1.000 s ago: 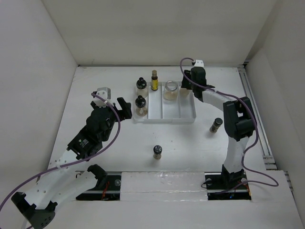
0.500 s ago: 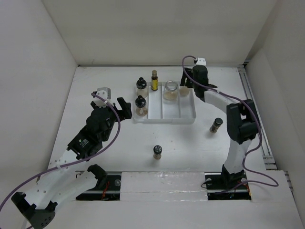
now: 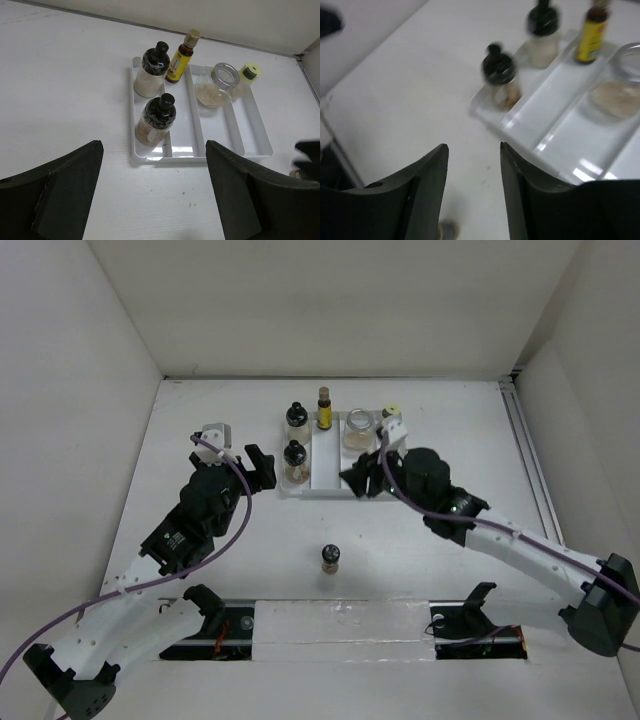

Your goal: Organize the condiment bottles

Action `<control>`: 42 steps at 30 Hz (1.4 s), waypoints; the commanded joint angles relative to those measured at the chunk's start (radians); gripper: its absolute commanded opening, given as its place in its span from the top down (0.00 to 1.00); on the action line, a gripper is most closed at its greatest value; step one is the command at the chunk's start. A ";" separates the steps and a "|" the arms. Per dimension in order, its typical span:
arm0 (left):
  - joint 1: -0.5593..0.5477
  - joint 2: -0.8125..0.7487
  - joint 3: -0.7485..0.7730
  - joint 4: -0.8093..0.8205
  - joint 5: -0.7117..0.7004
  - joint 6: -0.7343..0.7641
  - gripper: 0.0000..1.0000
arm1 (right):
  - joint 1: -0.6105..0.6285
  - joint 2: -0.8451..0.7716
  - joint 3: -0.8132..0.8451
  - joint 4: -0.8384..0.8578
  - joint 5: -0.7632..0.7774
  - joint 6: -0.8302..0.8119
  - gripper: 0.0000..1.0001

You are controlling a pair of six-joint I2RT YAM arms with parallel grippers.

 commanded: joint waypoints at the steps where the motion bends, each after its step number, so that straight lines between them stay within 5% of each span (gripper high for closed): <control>1: 0.002 -0.014 0.031 0.023 -0.002 0.011 0.21 | 0.120 -0.100 -0.062 -0.193 -0.060 -0.055 0.45; 3: 0.002 -0.014 0.031 0.023 -0.002 0.011 0.21 | 0.208 -0.147 -0.072 -0.276 -0.060 -0.055 0.23; 6: 0.002 -0.005 0.031 0.023 -0.002 0.011 0.21 | 0.338 -0.147 -0.073 -0.348 -0.045 -0.043 0.14; 10: 0.002 -0.005 0.031 0.023 -0.002 0.011 0.21 | 0.466 -0.033 -0.024 -0.419 0.062 -0.032 0.12; 20: 0.002 -0.005 0.031 0.023 -0.002 0.011 0.21 | 0.484 0.123 -0.023 -0.367 0.101 -0.014 0.10; 28: 0.002 -0.005 0.031 0.023 0.007 0.011 0.21 | 0.484 0.201 -0.014 -0.333 0.130 -0.014 0.25; 34: 0.002 -0.005 0.031 0.033 0.016 0.011 0.21 | 0.484 0.201 -0.014 -0.312 0.139 0.009 0.52; 42: 0.002 -0.005 0.031 0.033 0.025 0.011 0.21 | 0.484 0.029 0.030 -0.289 0.352 -0.006 0.58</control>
